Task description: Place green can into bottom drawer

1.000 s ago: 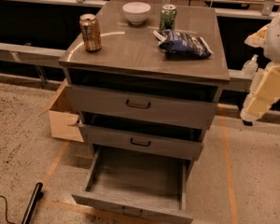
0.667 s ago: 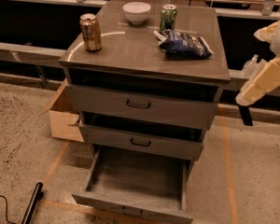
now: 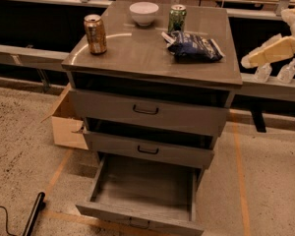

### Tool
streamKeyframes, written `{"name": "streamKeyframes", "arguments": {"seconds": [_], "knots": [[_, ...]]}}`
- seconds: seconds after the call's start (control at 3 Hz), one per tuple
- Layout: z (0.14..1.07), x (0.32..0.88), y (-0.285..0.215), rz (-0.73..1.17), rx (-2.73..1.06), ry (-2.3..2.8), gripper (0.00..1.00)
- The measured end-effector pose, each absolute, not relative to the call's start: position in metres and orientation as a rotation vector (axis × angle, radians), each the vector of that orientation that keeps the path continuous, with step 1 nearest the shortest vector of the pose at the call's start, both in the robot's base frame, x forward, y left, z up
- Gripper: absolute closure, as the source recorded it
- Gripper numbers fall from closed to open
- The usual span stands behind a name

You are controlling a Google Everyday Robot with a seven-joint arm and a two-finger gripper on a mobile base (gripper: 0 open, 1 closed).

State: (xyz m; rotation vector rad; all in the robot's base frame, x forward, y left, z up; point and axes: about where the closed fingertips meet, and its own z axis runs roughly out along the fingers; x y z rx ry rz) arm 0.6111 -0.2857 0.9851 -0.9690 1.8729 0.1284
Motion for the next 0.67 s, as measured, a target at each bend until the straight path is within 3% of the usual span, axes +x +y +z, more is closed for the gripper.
{"name": "streamKeyframes", "arguments": {"seconds": [0.67], "knots": [[1.001,0.722,-0.29,0.246,-0.753,1.709,0.0]]}}
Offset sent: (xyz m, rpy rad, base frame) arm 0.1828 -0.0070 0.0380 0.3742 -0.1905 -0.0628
